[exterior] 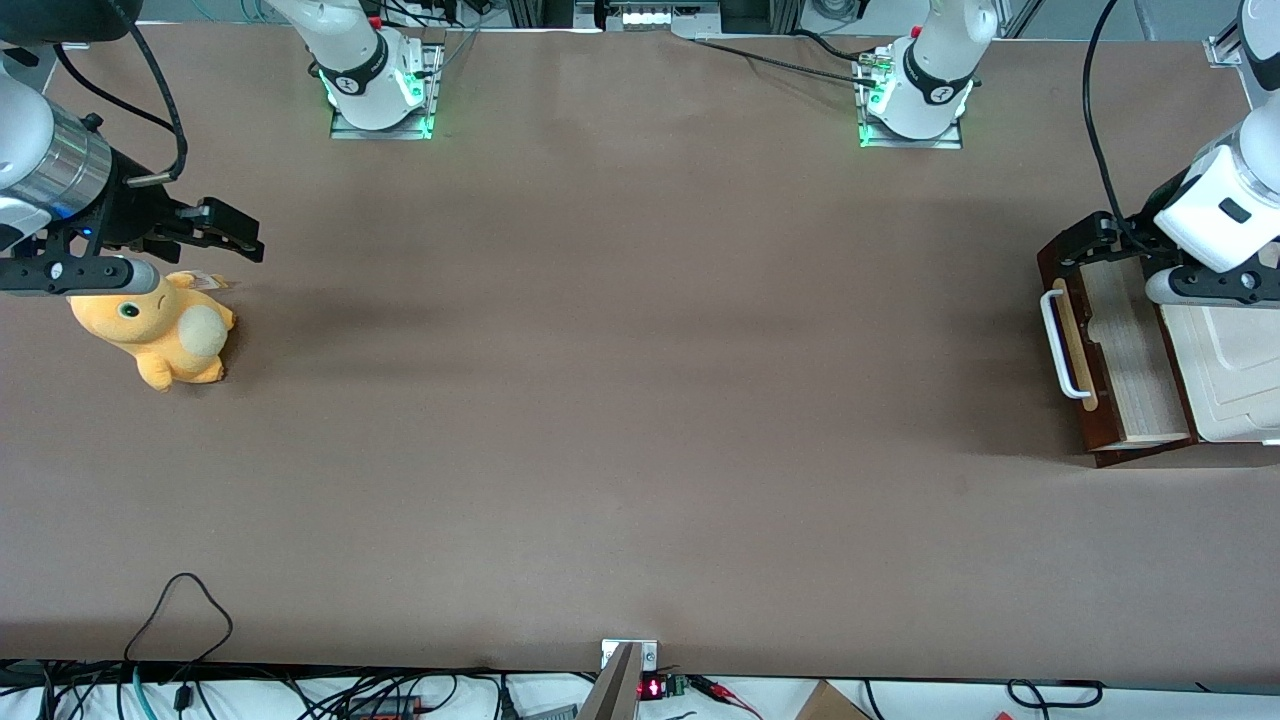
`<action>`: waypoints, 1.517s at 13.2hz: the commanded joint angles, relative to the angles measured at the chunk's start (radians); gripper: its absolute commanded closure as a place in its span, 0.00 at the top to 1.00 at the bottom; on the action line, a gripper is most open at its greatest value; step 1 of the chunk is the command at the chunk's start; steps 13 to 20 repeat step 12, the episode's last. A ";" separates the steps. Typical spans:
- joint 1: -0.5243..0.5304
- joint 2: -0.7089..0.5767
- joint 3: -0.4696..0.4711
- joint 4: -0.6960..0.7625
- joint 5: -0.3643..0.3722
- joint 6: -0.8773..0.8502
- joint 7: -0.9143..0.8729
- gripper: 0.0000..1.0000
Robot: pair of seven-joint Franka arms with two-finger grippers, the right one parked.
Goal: Open lower drawer with left arm only
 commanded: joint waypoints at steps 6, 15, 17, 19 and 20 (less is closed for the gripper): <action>-0.001 0.006 0.001 0.031 -0.040 -0.024 0.023 1.00; -0.001 0.010 0.001 0.049 -0.040 -0.028 0.018 1.00; -0.001 0.010 0.001 0.049 -0.040 -0.028 0.018 1.00; -0.001 0.010 0.001 0.049 -0.040 -0.028 0.018 1.00; -0.001 0.010 0.001 0.049 -0.040 -0.028 0.018 1.00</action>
